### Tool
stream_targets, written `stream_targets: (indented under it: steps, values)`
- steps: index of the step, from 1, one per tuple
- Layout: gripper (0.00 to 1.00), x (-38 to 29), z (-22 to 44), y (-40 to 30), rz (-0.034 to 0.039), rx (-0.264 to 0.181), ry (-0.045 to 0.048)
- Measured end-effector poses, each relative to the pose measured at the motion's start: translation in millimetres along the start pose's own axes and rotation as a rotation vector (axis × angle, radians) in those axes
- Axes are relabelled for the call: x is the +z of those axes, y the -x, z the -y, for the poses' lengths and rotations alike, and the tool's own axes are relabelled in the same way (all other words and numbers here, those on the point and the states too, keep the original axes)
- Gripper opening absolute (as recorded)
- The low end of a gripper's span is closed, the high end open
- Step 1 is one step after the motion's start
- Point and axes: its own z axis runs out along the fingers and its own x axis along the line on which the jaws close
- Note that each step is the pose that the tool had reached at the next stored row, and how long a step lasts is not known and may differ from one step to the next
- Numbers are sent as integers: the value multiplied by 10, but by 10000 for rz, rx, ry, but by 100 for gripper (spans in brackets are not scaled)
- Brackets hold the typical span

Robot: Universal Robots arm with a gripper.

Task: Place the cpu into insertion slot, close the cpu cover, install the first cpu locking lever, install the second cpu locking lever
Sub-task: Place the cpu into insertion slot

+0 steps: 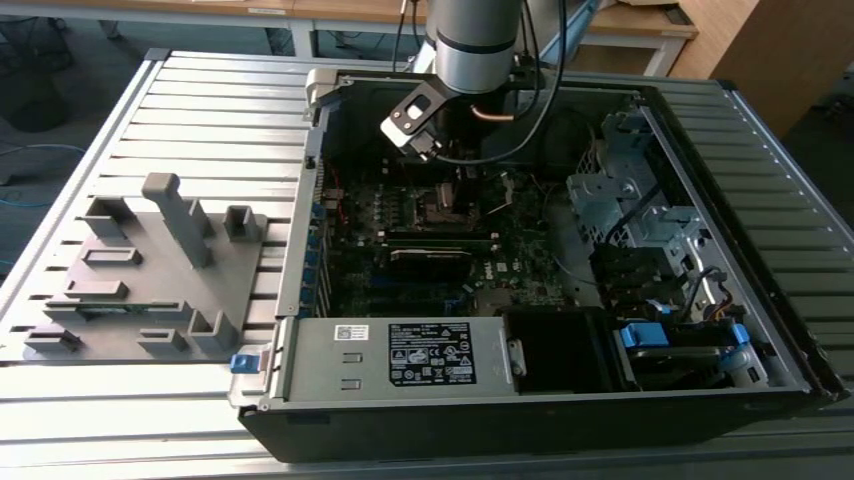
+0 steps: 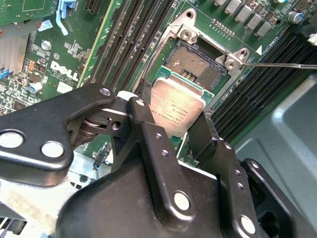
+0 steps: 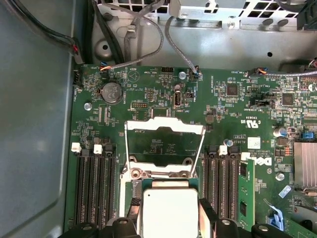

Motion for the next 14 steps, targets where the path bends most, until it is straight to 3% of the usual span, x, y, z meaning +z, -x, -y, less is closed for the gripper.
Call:
stream_targets:
  steps: [14]
  values:
    - [54, 2, 0, -14, 1, 1, -8]
